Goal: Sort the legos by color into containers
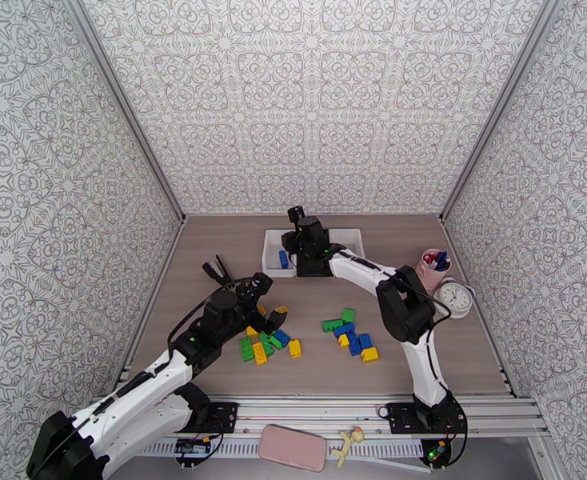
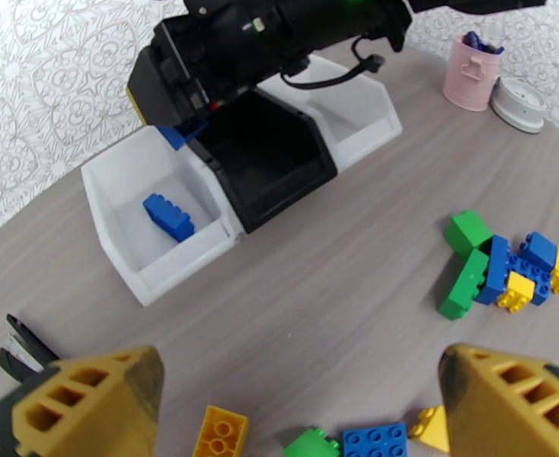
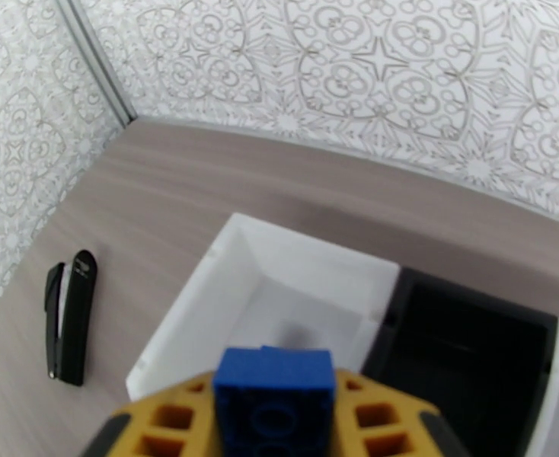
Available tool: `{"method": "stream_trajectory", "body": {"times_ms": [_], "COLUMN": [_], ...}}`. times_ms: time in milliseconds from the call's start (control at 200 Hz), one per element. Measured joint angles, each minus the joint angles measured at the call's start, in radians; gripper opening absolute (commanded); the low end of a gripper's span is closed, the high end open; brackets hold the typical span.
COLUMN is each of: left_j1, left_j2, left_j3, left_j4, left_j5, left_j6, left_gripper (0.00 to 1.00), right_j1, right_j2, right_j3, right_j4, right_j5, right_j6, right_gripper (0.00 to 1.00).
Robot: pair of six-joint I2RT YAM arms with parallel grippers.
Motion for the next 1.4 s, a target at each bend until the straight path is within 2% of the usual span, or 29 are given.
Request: {"method": "stream_trajectory", "body": {"times_ms": [120, 220, 370, 450, 515, 555, 615, 655, 880, 1065, 1396], "left_j1": [0.0, 0.0, 0.001, 0.005, 0.011, 0.016, 0.024, 0.033, 0.043, 0.036, 0.056], "left_j2": [-0.002, -0.006, -0.008, -0.008, -0.003, 0.008, 0.04, 0.064, 0.269, 0.421, 0.635], "left_j3": [-0.012, -0.023, -0.026, -0.025, -0.018, -0.007, 0.022, 0.043, 0.192, 0.3, 0.37], "left_j4": [0.0, 0.001, 0.001, -0.003, -0.03, -0.056, -0.111, -0.147, -0.371, -0.524, -0.61], "left_j5": [-0.048, -0.082, -0.177, -0.248, -0.302, -0.331, -0.37, -0.386, -0.409, -0.393, -0.291], "left_j6": [-0.042, -0.072, -0.158, -0.248, -0.332, -0.386, -0.481, -0.541, -0.825, -1.003, -1.086], "left_gripper": [1.0, 1.0, 1.0, 1.0, 1.0, 1.0, 1.0, 1.0, 1.0, 1.0, 0.99], "right_j1": [0.002, 0.002, 0.002, 0.002, 0.002, 0.002, 0.002, 0.002, 0.002, 0.002, 0.002], "right_j2": [0.058, 0.072, 0.071, 0.055, 0.022, -0.007, -0.056, -0.088, -0.267, -0.327, -0.337], "right_j3": [0.048, 0.052, 0.053, 0.031, -0.008, -0.038, -0.088, -0.121, -0.29, -0.376, -0.449], "right_j4": [0.011, 0.01, 0.023, 0.035, 0.044, 0.059, 0.082, 0.102, 0.212, 0.257, 0.266], "right_j5": [-0.006, -0.006, 0.0, 0.002, 0.006, 0.006, 0.01, 0.01, 0.024, 0.034, 0.055], "right_j6": [-0.011, -0.018, -0.034, -0.052, -0.058, -0.071, -0.079, -0.093, -0.137, -0.155, -0.164], "right_gripper": [0.27, 0.37, 0.59, 0.66, 0.77, 0.8, 0.92, 0.94, 0.98, 0.98, 0.98]}}
